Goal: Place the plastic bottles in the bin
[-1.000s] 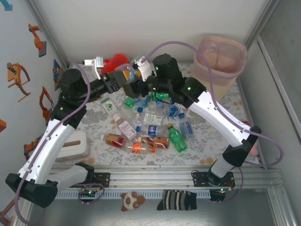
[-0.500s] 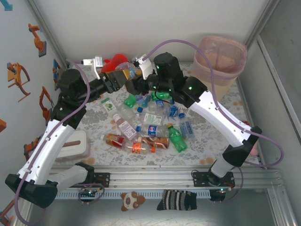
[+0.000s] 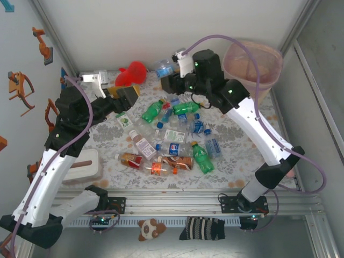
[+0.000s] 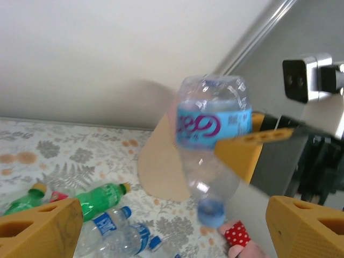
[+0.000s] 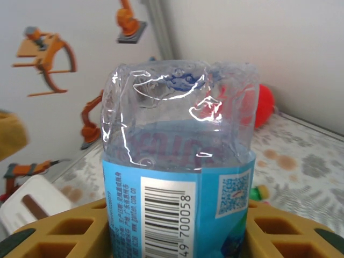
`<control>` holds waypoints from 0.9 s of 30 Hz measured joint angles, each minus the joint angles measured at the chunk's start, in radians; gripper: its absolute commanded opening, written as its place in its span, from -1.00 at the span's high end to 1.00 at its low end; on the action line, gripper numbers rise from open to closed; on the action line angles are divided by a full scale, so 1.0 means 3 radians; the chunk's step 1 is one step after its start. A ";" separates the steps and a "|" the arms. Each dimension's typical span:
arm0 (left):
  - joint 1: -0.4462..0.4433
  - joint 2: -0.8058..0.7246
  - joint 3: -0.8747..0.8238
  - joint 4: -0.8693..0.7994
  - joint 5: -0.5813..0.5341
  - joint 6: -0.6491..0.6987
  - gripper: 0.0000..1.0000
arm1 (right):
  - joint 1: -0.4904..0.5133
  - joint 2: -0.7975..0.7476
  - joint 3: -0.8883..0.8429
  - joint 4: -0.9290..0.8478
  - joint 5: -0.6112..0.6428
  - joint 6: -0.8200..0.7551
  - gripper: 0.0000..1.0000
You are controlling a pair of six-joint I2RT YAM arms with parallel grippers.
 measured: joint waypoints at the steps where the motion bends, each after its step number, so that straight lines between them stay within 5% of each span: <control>1: 0.0000 -0.0008 0.0000 -0.0038 -0.0025 0.0015 -0.76 | -0.0088 -0.0008 0.0015 -0.0019 0.0000 0.0011 0.05; 14: 0.0000 -0.0083 -0.0060 -0.0303 -0.0186 0.0130 -0.77 | -0.1658 -0.0025 0.0331 -0.0083 -0.0090 0.0280 0.07; 27: 0.0000 -0.0108 -0.0256 -0.0317 -0.0252 0.0140 -0.77 | -0.2476 0.0927 0.0866 -0.0080 -0.0048 0.0464 0.11</control>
